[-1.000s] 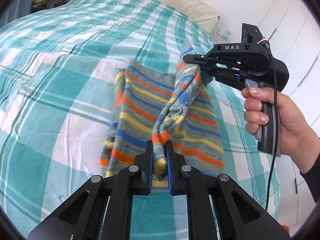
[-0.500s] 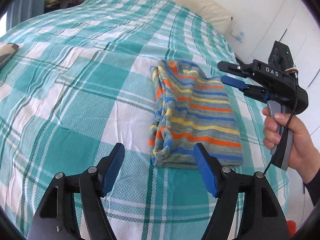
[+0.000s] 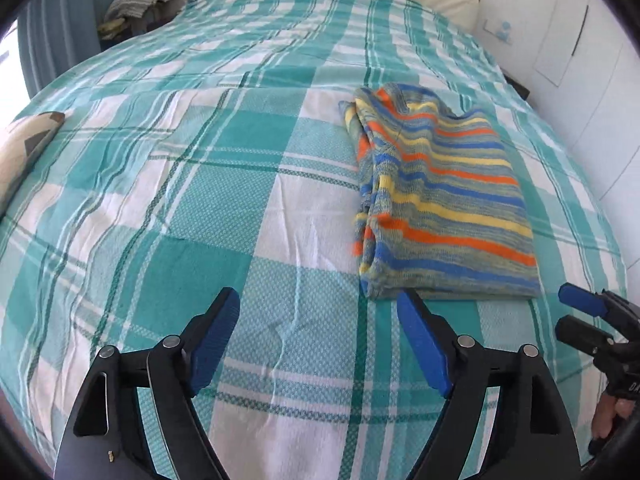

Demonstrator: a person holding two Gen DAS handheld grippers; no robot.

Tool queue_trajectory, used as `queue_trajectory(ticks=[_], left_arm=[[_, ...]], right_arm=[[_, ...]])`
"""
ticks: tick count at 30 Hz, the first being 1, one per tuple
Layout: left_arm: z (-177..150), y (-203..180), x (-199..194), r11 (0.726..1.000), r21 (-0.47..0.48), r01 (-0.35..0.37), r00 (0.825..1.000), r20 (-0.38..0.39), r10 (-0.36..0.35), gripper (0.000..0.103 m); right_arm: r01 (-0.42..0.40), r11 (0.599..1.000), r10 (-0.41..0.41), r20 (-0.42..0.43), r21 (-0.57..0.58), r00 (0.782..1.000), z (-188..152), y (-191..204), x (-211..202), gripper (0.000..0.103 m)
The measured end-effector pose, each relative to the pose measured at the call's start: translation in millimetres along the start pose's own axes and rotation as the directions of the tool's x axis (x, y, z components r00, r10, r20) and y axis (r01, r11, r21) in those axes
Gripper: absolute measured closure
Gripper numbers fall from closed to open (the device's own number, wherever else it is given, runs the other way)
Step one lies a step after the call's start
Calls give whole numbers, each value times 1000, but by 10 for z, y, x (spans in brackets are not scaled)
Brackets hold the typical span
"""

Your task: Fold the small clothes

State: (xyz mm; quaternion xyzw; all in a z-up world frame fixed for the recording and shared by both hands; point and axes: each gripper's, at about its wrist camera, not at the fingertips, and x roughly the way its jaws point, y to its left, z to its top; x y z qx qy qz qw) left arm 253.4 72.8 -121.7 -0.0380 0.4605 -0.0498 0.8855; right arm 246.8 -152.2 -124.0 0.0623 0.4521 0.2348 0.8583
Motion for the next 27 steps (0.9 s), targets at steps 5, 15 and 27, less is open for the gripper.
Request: queue_trajectory(ticks=[5,15,27], left_arm=[[-438,4,-90,1000,-2,16,998,56,-16,6],[-674,-139,250,994,85,-66,997,38,63,0],[-710,-162,247,993,92,-77,996,51,72,0]], right_arm=[[278,957,-287,136,83,948,-421,-55,-429,19],[473,860,-486,27,191,874,-845,-528,-267,0],[530,835,-539,21,149,842,-877,-440,-186,0]])
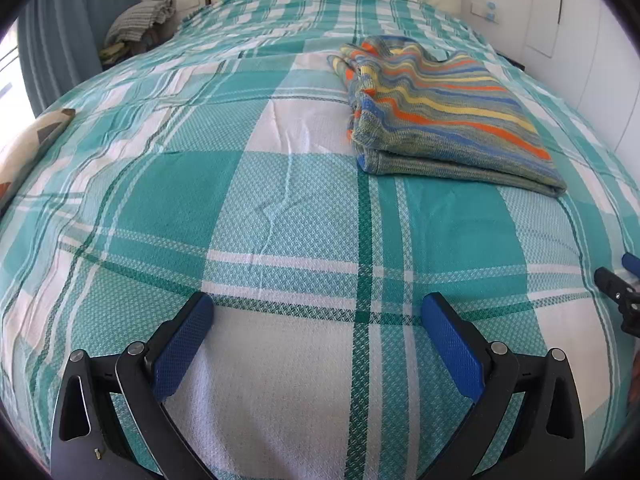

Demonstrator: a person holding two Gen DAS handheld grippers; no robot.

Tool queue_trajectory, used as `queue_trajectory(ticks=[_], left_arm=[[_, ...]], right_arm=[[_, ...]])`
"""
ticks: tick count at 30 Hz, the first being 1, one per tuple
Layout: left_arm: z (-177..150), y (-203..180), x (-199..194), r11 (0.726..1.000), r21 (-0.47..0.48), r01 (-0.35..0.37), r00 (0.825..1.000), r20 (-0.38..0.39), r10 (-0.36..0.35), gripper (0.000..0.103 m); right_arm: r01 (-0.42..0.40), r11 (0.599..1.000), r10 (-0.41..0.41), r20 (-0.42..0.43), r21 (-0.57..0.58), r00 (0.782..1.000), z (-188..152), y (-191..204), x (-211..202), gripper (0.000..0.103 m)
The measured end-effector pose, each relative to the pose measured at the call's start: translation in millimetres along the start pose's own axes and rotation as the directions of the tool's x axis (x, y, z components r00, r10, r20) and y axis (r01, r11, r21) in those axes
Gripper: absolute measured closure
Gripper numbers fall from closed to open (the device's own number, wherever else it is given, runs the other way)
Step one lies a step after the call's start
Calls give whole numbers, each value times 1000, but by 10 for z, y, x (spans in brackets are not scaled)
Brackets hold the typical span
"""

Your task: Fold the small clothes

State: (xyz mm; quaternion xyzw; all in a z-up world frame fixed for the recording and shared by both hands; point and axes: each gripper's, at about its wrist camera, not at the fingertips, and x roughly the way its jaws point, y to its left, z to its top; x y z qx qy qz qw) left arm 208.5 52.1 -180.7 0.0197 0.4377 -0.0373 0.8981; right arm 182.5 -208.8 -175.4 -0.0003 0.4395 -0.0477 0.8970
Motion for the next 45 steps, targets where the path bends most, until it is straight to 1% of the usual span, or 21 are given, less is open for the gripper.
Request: queue_trajectory(ticks=[7,10,12,14,16,18,19,21,23,25,26,27,28,29,30,32,34,37,41,43,45], left_arm=[[5,-6,-11,1000,0,-5,1000,-5,5,0],[136,14,-67,1000,6,13,997,-76,-12,1],[322,113,-173,995,-31,94,993,-73,-96,2],[600,254,-265,977,-80,197,980,-9,-198,1],[961,331,-187,963,-107,248,969,17,-248,1],[1318,342,91,945,-123,302,952,-7,-305,1],[1465,339,274,942,-132,309,948,-31,-316,1],[1688,312,667,956,-144,254,959,-92,-269,1],[1811,264,946,964,-147,223,960,-139,-243,2],[1869,166,1062,961,-136,241,954,-151,-261,2],[1884,87,1089,960,-115,254,950,-157,-270,2],[1888,0,1119,964,-84,252,949,-174,-263,11],[1881,-86,1139,970,-47,237,952,-189,-242,27],[1874,-156,1152,967,-23,254,946,-202,-253,68],[1873,-202,1152,959,-29,281,936,-214,-280,86],[1906,-254,1043,968,-31,248,950,-190,-249,89],[1969,-279,858,967,-24,253,956,-149,-253,89],[2137,-288,496,958,-16,286,955,-79,-286,90],[2434,-301,-32,948,18,318,948,18,-318,90],[2510,-348,-109,943,13,333,943,19,-334,89],[2462,-383,44,943,-3,334,941,-54,-334,76]], right_arm=[[8,1000,-8,-1,-6,1000,-7,14,2,0],[-3,1000,3,-1,1,1000,-6,2,-3,0],[-42,999,42,-11,25,999,6,-54,-20,0],[-109,992,112,-49,59,993,79,-147,-61,0],[-196,972,204,-56,127,977,250,-245,-117,1],[-317,930,319,18,189,948,542,-283,-157,1],[-362,911,361,41,198,932,720,-252,-124,1],[-458,862,460,44,217,887,1078,-138,103,1],[-497,834,508,15,239,861,1358,15,444,3],[-504,828,520,3,244,854,1557,154,762,9],[-519,815,538,-7,258,843,1625,224,921,13],[-539,796,566,-19,276,825,1668,303,1064,18],[-553,784,581,-18,282,814,1702,378,1154,41],[-552,790,579,-26,268,815,1731,471,1199,70],[-523,816,550,-52,246,833,1754,568,1219,70],[-490,850,507,-53,192,860,1803,695,1118,77],[-487,864,494,-25,129,869,1876,762,907,79],[-507,859,505,44,69,862,2054,754,523,79],[-540,841,530,144,38,836,2365,623,6,79],[-543,839,531,170,29,830,2471,555,-161,79],[-541,839,527,173,48,832,2500,484,-204,78]])
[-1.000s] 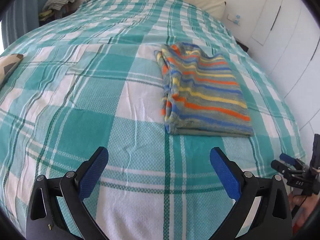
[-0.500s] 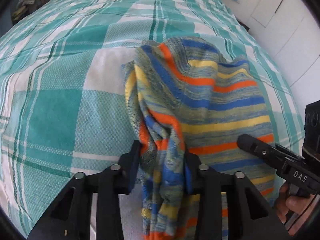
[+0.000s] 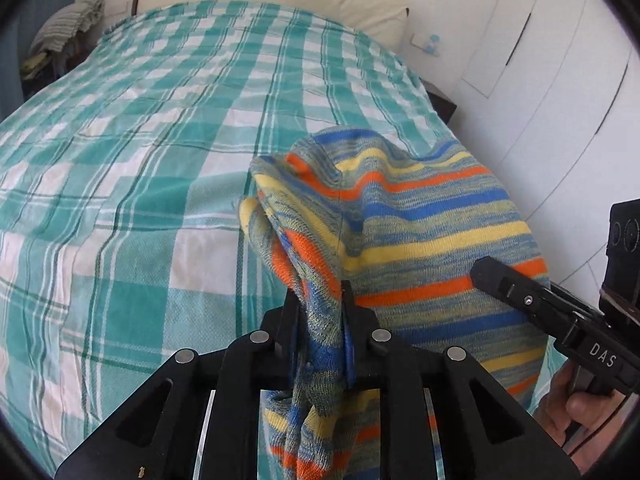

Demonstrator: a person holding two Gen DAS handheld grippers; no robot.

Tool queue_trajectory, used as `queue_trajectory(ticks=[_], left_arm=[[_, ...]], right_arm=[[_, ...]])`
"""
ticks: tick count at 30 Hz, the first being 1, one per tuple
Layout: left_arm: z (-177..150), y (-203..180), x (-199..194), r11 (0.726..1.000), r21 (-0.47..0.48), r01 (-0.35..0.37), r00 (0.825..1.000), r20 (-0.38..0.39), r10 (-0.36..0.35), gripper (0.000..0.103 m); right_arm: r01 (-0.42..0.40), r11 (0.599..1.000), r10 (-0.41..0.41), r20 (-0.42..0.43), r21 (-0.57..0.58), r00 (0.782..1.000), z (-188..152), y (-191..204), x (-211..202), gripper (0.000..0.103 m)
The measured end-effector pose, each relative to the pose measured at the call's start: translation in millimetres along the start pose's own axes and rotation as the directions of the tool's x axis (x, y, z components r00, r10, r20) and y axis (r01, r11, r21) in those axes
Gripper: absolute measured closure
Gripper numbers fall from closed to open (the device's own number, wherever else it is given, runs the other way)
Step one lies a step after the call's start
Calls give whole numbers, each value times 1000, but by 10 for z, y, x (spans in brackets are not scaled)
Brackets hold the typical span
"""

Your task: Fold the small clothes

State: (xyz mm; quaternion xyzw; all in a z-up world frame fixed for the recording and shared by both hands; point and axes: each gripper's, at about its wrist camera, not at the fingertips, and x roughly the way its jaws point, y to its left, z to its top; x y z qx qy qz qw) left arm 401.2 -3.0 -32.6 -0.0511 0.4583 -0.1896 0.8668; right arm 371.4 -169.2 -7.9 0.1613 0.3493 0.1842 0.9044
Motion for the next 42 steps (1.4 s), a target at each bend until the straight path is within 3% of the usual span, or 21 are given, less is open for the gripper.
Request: queue_trajectory(ticks=[1,2,3,4,5,7,9,11,13,19,20,23,25,28,32,37,39,42], left_arm=[[-90,38,132,1000,-16,-20,998,-51,19,69],[-235,89,242,998,-29,-59,994,-93,56,56],[-415,139,315,994,-30,-102,987,-128,98,54],[-613,167,337,990,-11,-142,979,-150,139,54],[-807,180,296,983,21,-180,971,-153,181,54],[-1176,130,49,962,85,-258,957,-114,267,49],[-1459,23,-273,938,128,-322,943,-41,329,20],[-1687,-150,-628,907,151,-393,919,54,390,3],[-1833,-322,-950,888,155,-432,901,125,416,2],[-1858,-668,-1751,912,98,-399,903,211,373,1],[-1824,-728,-1874,906,94,-413,894,233,384,1],[-1751,-890,-2201,863,90,-498,838,305,452,1],[-1753,-965,-2390,855,106,-508,827,339,449,0],[-1852,-1061,-2582,859,110,-500,839,305,450,0],[-2184,-1142,-2726,890,100,-444,883,219,415,1],[-2645,-1286,-2807,869,120,-480,869,200,452,0],[-2762,-1291,-2848,873,126,-472,876,178,448,0],[-2878,-1252,-2904,901,105,-420,906,115,408,0]], right_arm=[[7,1000,-7,-14,13,1000,-46,-46,-8,74],[20,999,-19,-54,35,998,-130,-139,34,63],[43,997,-36,-124,59,992,-266,-254,118,51],[86,993,-69,-199,81,978,-438,-376,184,29],[140,986,-114,-249,89,962,-636,-507,173,27],[210,976,-188,-271,52,944,-982,-657,-38,26],[265,964,-253,-269,9,929,-1262,-687,-348,23],[288,958,-281,-263,-14,923,-1470,-656,-690,15],[305,951,-309,-248,-52,918,-1601,-555,-1008,6],[345,923,-370,-147,-170,917,-1643,-33,-1839,2],[349,917,-375,-124,-193,919,-1612,61,-1953,1],[364,900,-385,-46,-242,922,-1465,367,-2261,1],[368,896,-380,-2,-251,925,-1374,544,-2452,1],[382,882,-386,41,-276,921,-1290,793,-2671,0],[365,876,-375,31,-315,926,-1357,1020,-2811,0],[353,881,-380,-29,-314,924,-1753,1200,-2985,1],[347,885,-379,-50,-311,924,-1927,1259,-3067,1],[362,888,-396,-70,-284,916,-2157,1308,-3197,1]])
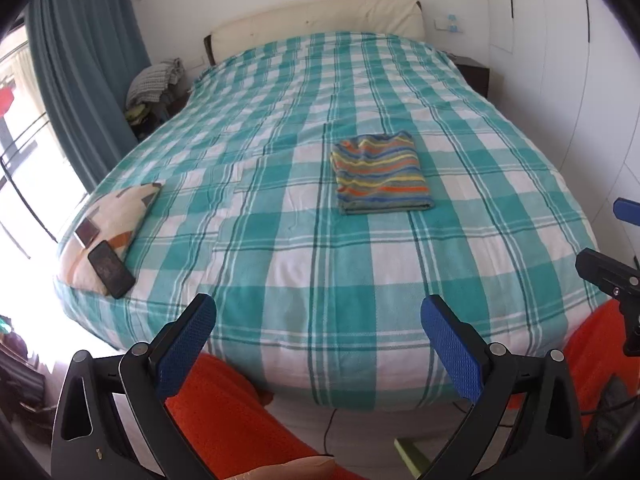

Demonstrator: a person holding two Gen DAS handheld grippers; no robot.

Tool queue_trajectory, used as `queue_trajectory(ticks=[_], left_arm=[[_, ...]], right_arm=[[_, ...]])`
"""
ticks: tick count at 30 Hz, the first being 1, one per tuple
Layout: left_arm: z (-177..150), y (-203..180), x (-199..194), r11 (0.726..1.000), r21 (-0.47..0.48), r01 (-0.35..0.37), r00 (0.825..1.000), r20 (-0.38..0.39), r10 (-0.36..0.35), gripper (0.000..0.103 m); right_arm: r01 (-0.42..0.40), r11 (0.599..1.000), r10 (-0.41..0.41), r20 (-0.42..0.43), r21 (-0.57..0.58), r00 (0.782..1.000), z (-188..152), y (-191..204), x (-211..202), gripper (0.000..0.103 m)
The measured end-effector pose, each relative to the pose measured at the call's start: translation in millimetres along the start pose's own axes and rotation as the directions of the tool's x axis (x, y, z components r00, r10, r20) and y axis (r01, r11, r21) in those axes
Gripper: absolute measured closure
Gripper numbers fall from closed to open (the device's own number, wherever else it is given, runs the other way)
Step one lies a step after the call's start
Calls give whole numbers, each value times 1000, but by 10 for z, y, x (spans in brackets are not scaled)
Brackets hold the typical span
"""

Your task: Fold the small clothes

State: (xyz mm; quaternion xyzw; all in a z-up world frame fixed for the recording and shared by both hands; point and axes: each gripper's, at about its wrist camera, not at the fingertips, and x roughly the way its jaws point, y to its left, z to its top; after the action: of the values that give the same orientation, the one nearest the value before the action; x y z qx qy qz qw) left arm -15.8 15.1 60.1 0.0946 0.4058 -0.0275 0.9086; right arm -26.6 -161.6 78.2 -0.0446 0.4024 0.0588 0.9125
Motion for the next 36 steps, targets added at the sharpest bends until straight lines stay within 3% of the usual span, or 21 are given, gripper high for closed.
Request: queue_trajectory(ticks=[3,6,13,16,36], left_arm=[[-75,65,-111,997,-51,59,998,-19,-60,0],[-90,99,-275,996,-80,44,999,-4,-44,0],[-27,178,-545,994,-114,4,999,54,2,0],[3,173,-594,994,-95,-51,994,89,59,0],[-11,108,-497,997,-75,-6,999,41,10,0]], right_arm=[[-18,997,19,-16,73,1000,-159,11,-146,1],[-58,990,60,-9,125,998,-227,32,-345,1],[-32,998,31,9,57,999,-164,183,-664,1],[-23,998,22,10,52,1000,-140,199,-657,1],[2,998,-1,-6,66,1000,-149,118,-517,1]])
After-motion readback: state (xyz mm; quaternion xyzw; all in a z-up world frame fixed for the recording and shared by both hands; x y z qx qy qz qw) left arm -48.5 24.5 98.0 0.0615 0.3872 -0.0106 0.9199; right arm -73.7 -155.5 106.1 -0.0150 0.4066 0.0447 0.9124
